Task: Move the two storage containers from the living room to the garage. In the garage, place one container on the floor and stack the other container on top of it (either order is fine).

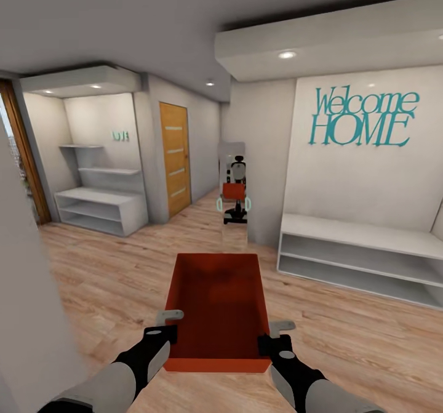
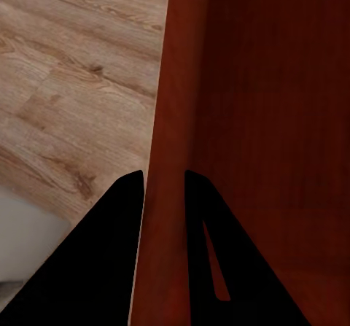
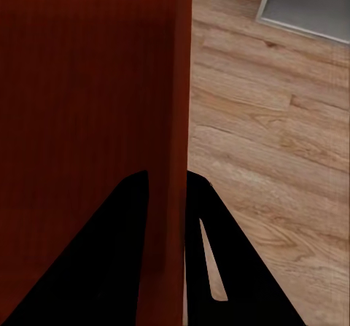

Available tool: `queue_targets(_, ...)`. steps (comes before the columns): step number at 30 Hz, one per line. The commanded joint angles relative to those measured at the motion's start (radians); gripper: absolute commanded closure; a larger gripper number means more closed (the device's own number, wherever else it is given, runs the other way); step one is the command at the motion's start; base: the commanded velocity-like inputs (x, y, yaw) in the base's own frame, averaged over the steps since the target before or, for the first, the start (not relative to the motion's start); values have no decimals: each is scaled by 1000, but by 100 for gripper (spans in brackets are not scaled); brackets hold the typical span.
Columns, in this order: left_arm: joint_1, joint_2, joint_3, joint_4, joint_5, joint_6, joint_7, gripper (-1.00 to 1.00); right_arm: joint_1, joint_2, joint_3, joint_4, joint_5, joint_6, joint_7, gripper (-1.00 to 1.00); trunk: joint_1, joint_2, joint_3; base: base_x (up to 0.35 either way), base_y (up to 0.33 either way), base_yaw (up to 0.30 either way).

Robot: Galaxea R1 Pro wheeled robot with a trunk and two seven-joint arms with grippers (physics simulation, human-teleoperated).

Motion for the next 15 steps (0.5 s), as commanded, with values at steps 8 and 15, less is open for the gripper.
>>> queue_targets(8, 0, 38, 14, -5, -18, -24, 31, 100, 0, 0, -16, 2, -9, 0, -1, 100, 1, -1, 0, 322, 0, 0)
queue_targets(15, 0, 38, 14, -5, -18, -24, 31, 100, 0, 0, -16, 2, -9, 0, -1, 100, 1, -1, 0, 322, 0, 0)
